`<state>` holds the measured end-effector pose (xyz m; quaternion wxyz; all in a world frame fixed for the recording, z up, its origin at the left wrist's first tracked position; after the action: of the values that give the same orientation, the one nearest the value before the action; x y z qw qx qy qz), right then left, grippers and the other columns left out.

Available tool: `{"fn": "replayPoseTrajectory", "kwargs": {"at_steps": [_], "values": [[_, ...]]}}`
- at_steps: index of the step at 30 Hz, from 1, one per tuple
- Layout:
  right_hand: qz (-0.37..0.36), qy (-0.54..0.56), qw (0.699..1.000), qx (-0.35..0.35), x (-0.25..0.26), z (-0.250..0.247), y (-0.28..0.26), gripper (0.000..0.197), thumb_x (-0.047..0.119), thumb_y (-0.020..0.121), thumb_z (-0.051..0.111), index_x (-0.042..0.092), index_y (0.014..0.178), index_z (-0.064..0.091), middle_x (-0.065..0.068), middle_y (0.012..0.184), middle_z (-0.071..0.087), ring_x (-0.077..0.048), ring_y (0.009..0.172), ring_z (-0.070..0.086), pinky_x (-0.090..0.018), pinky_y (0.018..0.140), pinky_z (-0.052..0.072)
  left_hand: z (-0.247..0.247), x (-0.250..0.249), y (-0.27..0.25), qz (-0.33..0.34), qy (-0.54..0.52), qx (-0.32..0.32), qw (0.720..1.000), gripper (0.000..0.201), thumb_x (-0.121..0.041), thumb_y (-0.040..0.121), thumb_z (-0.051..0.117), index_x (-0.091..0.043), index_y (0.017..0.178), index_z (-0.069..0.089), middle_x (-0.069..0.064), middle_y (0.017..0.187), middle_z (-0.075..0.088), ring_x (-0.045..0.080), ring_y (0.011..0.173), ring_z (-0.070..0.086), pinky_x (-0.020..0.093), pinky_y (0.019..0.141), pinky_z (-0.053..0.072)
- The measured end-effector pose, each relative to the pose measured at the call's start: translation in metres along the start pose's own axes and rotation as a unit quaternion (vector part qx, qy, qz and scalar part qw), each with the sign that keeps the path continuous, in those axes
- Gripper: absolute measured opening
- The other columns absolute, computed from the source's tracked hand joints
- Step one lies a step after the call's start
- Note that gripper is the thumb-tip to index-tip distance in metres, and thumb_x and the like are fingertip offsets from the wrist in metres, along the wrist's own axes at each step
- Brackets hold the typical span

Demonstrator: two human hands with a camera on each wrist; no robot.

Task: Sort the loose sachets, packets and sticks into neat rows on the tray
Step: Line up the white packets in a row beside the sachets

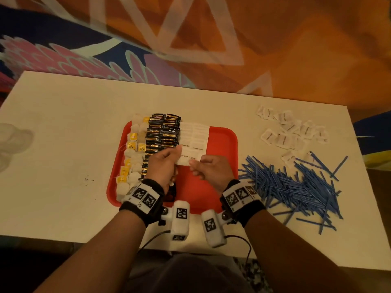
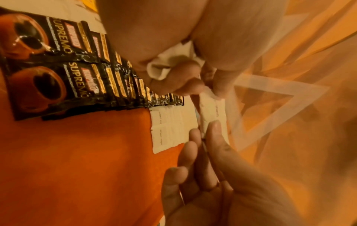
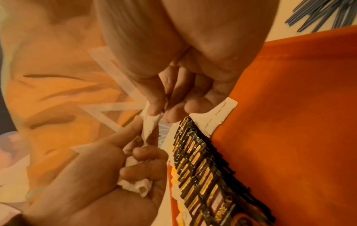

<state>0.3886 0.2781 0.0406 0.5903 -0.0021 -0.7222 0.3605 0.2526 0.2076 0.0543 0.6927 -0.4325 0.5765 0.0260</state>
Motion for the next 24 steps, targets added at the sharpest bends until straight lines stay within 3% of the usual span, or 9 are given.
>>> {"fn": "replayPoseTrajectory", "kwargs": {"at_steps": [4,10,13,17,19,21,22,24], "values": [[0.004,-0.125,0.992,-0.026,-0.016,-0.002,0.034,0.018,0.027,0.091,0.067,0.012,0.082,0.071,0.002,0.076,0.075,-0.010,0.073,0.070,-0.030,0.077,0.055,-0.017,0.000,0.013,-0.002,-0.009,-0.032,0.999,0.023,-0.038,0.098,0.059,-0.020,0.091,0.071,0.002,0.078,0.071,0.010,0.044,0.043,0.020,0.037,0.031],[0.042,-0.239,0.969,-0.051,-0.034,0.001,0.080,0.026,0.033,0.095,0.060,0.012,0.084,0.072,0.003,0.076,0.073,-0.006,0.078,0.063,-0.024,0.076,0.042,-0.054,0.004,0.022,-0.028,-0.008,-0.044,0.999,0.021,-0.033,0.100,0.056,-0.019,0.096,0.071,-0.005,0.075,0.070,0.010,0.047,0.043,0.020,0.038,0.030],[0.050,-0.260,0.961,-0.073,-0.040,0.009,0.098,0.027,0.032,0.093,0.062,0.013,0.078,0.073,0.000,0.077,0.073,-0.013,0.080,0.064,-0.027,0.076,0.047,-0.070,0.005,0.024,-0.037,-0.027,-0.057,0.997,0.019,-0.029,0.101,0.055,-0.018,0.097,0.070,-0.003,0.075,0.068,0.009,0.045,0.043,0.018,0.036,0.029],[0.061,-0.277,0.954,-0.092,-0.048,0.021,0.116,0.024,0.034,0.089,0.067,0.018,0.071,0.069,-0.004,0.084,0.073,-0.021,0.087,0.069,-0.041,0.085,0.056,-0.084,0.005,0.025,-0.042,-0.021,-0.073,0.996,0.020,-0.030,0.100,0.056,-0.018,0.098,0.071,-0.002,0.076,0.069,0.008,0.043,0.043,0.017,0.036,0.028],[0.062,-0.296,0.947,-0.111,-0.046,0.022,0.120,0.024,0.038,0.089,0.067,0.015,0.082,0.068,0.000,0.086,0.070,-0.017,0.086,0.065,-0.032,0.076,0.053,-0.088,0.006,0.026,-0.048,-0.026,-0.072,0.996,0.020,-0.030,0.100,0.056,-0.018,0.098,0.071,-0.003,0.075,0.069,0.007,0.043,0.043,0.017,0.037,0.028],[0.064,-0.305,0.940,-0.135,-0.045,0.020,0.119,0.022,0.037,0.089,0.068,0.016,0.085,0.062,0.005,0.083,0.061,-0.009,0.073,0.055,-0.021,0.057,0.039,-0.089,0.008,0.027,-0.054,-0.026,-0.073,0.996,0.020,-0.030,0.100,0.056,-0.018,0.098,0.071,-0.004,0.075,0.069,0.007,0.043,0.043,0.017,0.037,0.028],[0.063,-0.304,0.939,-0.147,-0.046,0.019,0.117,0.022,0.036,0.088,0.070,0.018,0.084,0.058,0.006,0.082,0.058,-0.005,0.068,0.050,-0.019,0.052,0.033,-0.090,0.008,0.028,-0.055,-0.026,-0.073,0.996,0.020,-0.030,0.100,0.056,-0.018,0.098,0.071,-0.003,0.075,0.069,0.007,0.043,0.043,0.017,0.037,0.028],[0.053,-0.297,0.939,-0.162,-0.046,0.017,0.114,0.024,0.035,0.086,0.072,0.019,0.081,0.054,0.005,0.082,0.057,-0.003,0.066,0.048,-0.019,0.051,0.033,-0.090,0.010,0.030,-0.056,-0.025,-0.071,0.996,0.019,-0.030,0.100,0.056,-0.017,0.098,0.071,-0.002,0.076,0.069,0.007,0.042,0.043,0.017,0.037,0.028]]}}
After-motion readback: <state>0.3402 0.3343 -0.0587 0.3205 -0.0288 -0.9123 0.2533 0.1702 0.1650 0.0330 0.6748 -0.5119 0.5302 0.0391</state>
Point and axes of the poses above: each hand's wrist, its own y-axis towards the middle knuckle, its own z-axis out of the palm, x = y × z, the point moved 3 cm from there along y, towards the middle knuckle
